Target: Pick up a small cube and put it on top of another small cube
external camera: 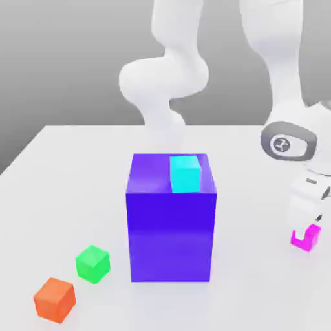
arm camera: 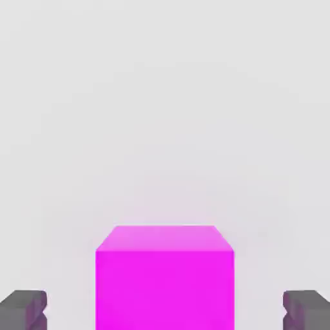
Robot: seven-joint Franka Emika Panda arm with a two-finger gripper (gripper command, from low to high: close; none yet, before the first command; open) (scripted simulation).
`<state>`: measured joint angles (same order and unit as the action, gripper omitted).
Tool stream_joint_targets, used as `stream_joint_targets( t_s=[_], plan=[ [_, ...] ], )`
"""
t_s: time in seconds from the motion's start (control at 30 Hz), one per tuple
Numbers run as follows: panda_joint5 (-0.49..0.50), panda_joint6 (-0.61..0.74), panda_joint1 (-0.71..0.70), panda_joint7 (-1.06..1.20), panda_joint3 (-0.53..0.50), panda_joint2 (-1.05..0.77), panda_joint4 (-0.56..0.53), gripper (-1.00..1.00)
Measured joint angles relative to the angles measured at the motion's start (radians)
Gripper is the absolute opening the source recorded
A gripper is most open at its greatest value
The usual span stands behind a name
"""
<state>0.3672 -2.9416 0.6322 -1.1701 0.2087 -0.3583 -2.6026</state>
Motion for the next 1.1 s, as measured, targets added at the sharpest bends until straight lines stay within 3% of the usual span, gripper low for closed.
stream_joint_targets(
  t_s=[0.2, 0.43, 0.83, 1.1],
  plan=[
    [0.008, -0.006, 0.006, -0.006, -0.007, -0.007, 0.002, -1.00],
    [-0.195, 0.159, -0.112, 0.153, 0.119, 0.181, -0.024, -1.00],
    [-0.264, 0.316, -0.524, 0.158, -0.207, 0.288, 0.015, -1.00],
    [-0.309, 0.330, -0.877, 0.105, -0.375, 0.411, -0.083, -1.00]
  ],
)
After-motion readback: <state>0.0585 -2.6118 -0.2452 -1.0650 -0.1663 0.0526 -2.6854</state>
